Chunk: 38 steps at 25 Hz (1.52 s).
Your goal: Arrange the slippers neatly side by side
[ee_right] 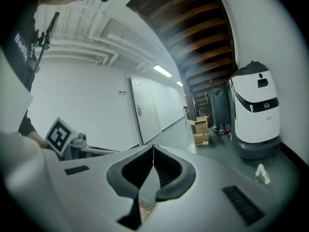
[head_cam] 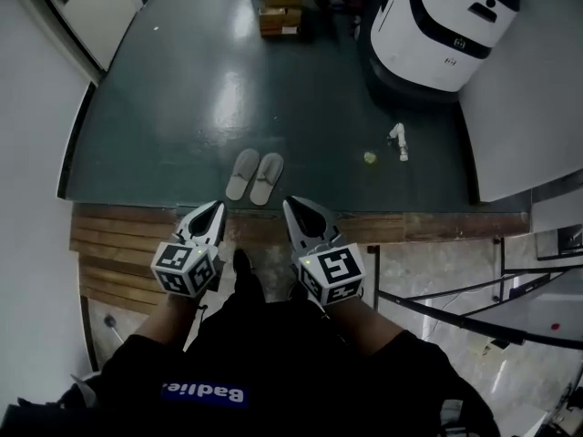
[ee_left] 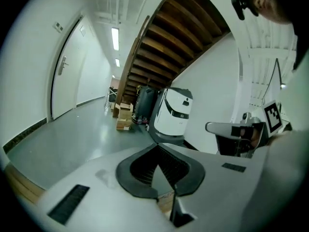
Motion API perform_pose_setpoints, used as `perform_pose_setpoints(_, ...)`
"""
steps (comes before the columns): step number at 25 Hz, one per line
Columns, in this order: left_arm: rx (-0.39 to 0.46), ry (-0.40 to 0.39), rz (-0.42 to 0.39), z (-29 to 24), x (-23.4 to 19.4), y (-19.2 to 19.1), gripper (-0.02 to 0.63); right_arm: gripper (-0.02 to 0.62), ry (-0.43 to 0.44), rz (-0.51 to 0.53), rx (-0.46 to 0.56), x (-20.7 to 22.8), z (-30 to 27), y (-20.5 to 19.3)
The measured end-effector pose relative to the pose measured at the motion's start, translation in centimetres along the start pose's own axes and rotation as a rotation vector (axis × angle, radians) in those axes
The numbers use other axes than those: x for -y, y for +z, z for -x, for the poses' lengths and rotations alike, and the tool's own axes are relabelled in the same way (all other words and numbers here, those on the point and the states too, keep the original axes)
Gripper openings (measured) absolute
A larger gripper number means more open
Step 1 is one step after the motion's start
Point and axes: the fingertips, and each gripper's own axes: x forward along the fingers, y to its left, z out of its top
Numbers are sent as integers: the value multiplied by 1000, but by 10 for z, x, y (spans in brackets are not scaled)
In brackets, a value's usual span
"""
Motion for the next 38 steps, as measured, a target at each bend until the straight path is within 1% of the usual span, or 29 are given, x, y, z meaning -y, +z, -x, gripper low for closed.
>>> perform_pose_setpoints(2,41,-12,-25,17,31,16,2,0,9,-16,35,-5,19,12)
perform_pose_setpoints(4,69,-38,-68,40,55,30,2,0,31,-20,72,-22,36,27)
perform_pose_setpoints(7,102,-75,-119,78,76,43,2,0,63,10,114,-62,58,44)
perform_pose_setpoints(9,135,-108,-142,97,87,52,2,-2,78,51,134,-89,66,50)
perform_pose_setpoints(12,144,-170,-181,116,106,55,2,0,96,84,123,-123,72,46)
perform_pose_setpoints(14,148,-214,-232,129,117,57,2,-2,99,88,99,-143,75,40)
perform_pose_setpoints(16,158,-237,-258,141,118,60,2,-2,97,115,96,-159,75,41)
perform_pose_setpoints(21,175,-271,-228,157,106,56,2,-2,58,173,126,-183,78,45)
perform_pose_setpoints(26,171,-318,-243,160,113,52,2,-2,2,159,107,-181,86,39)
perform_pose_setpoints(29,151,-314,-254,161,110,49,2,-2,1,153,104,-184,86,34)
perform_pose_setpoints(33,138,-312,-232,162,103,43,2,-2,0,159,101,-186,80,31)
perform_pose_setpoints(38,145,-306,-231,164,102,42,2,-2,7,157,95,-189,78,29)
